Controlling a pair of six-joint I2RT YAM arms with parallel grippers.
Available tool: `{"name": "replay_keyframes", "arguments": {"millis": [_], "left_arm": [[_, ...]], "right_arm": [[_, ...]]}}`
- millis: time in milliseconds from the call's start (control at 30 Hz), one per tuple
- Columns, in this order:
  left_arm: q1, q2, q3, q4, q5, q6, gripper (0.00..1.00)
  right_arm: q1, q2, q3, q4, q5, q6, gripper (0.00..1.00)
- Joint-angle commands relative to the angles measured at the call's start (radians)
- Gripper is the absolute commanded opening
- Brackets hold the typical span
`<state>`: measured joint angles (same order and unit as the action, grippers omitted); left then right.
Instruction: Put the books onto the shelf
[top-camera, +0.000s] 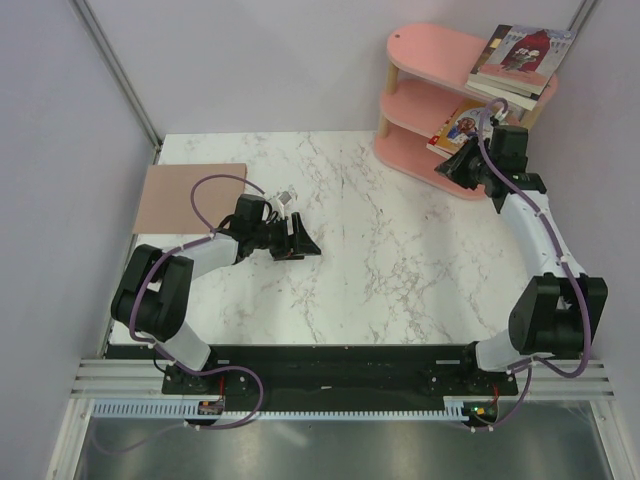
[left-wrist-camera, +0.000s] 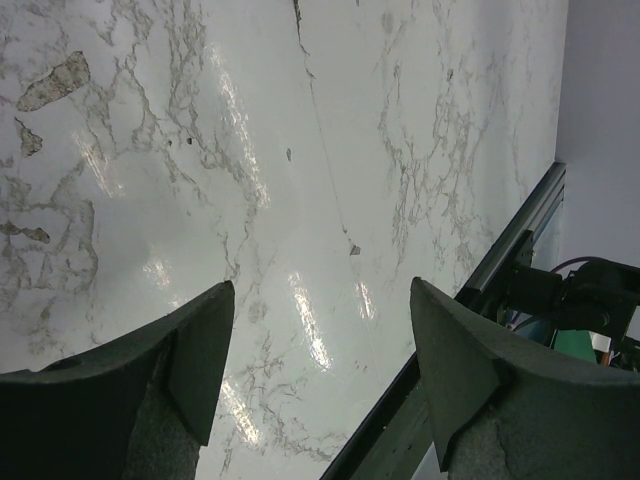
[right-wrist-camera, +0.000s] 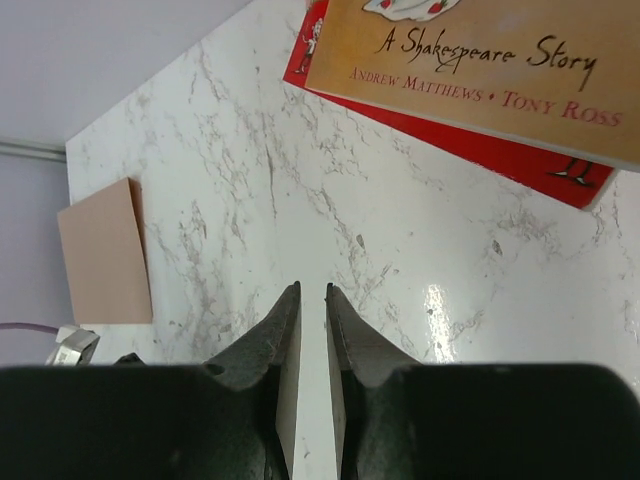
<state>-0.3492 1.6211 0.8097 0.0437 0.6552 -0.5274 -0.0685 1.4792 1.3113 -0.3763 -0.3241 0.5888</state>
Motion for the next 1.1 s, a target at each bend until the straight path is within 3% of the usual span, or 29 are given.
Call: {"name": "replay_keyframes", "arguments": {"millis": [0,267,1067], "left_arm": [[-0.005,-0.01,-0.01,0.036,-0.003,0.04,0.77],[-0.004,-0.018,-0.012,0.033,-0.003,0.043,0.77],[-0.004,-0.029,-0.017,0.015,-0.012,0.053,0.77]], "right_arm": [[0.033,0.052,0.003,0.04,0.088,-0.026,0.22],[0.047,0.104,0.016,0.077,0.272,-0.038,0.22],[0.047,0.17,0.105,0.088,0.439,-0.037,0.24]]}}
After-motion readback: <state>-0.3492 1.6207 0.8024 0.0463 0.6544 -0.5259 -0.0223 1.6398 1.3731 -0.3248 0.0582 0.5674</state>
